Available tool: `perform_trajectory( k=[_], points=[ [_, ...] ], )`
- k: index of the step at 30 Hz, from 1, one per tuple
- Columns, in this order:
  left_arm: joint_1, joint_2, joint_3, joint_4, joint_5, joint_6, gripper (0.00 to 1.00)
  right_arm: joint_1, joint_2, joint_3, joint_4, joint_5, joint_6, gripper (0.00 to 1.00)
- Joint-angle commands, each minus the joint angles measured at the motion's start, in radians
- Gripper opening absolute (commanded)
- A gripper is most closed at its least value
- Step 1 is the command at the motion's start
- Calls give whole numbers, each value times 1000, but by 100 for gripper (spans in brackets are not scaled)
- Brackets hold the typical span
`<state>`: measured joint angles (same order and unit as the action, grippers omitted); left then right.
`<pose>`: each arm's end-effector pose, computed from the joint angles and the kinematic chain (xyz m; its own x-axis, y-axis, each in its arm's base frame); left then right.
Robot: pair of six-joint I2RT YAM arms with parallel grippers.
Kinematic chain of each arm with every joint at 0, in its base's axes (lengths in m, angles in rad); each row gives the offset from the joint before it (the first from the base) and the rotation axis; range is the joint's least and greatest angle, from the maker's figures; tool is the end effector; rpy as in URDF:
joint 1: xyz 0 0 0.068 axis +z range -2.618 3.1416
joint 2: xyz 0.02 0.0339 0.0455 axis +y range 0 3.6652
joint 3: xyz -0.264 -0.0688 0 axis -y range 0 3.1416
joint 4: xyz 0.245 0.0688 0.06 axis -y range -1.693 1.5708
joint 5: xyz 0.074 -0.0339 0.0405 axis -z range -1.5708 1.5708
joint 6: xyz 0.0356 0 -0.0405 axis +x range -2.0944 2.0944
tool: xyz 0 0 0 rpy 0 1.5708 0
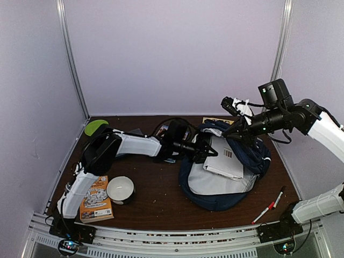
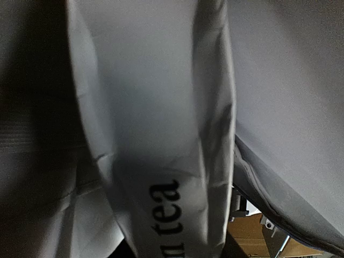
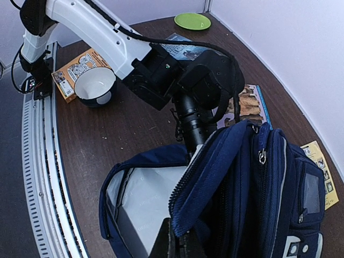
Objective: Pack the student bag
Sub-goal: Place the book in the largest pocket of the bag.
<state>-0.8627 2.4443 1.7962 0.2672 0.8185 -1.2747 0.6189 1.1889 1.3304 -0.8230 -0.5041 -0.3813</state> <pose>0.3348 -0.4310 0.1464 -0.9887 0.1498 -0.0113 0.0488 0.2495 -0.9671 0.1834 0.1517 0.3862 -0.1735 -0.5236 -0.8341 -0.9460 0.3240 -0.0066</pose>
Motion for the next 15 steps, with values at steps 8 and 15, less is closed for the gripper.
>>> perform_trajectory(
  k=[8,15],
  points=[
    [49,-112,2,-319,-137,243,59,-18,-92,-55,92,4,-43,0],
    [56,-274,-132,-458,-248,387,69,-53,-142,-121,83,32,-49,0]
  ],
)
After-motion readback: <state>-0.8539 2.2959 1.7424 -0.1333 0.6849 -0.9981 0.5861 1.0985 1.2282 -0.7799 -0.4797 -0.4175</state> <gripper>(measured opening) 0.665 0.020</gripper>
